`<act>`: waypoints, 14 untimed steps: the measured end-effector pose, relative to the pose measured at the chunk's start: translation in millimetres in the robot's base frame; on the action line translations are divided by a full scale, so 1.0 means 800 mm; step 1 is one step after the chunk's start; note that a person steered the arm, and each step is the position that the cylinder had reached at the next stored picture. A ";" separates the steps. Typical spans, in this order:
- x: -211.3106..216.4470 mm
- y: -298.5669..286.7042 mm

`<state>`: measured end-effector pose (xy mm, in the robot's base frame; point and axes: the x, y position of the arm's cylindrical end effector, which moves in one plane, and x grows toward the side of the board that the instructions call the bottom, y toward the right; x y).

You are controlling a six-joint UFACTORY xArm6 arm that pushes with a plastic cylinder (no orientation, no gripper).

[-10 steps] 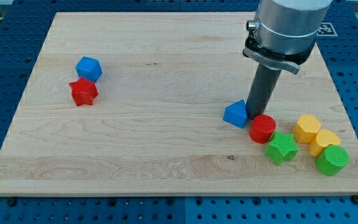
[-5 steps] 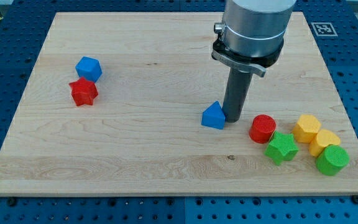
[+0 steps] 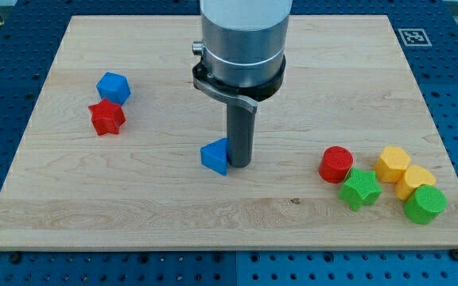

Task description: Push the blue traingle towards center left

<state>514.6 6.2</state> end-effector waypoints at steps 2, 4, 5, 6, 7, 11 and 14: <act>0.018 -0.003; 0.023 -0.020; 0.014 -0.038; -0.004 -0.040; -0.012 -0.046; -0.012 -0.123; -0.038 -0.098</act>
<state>484.2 -72.0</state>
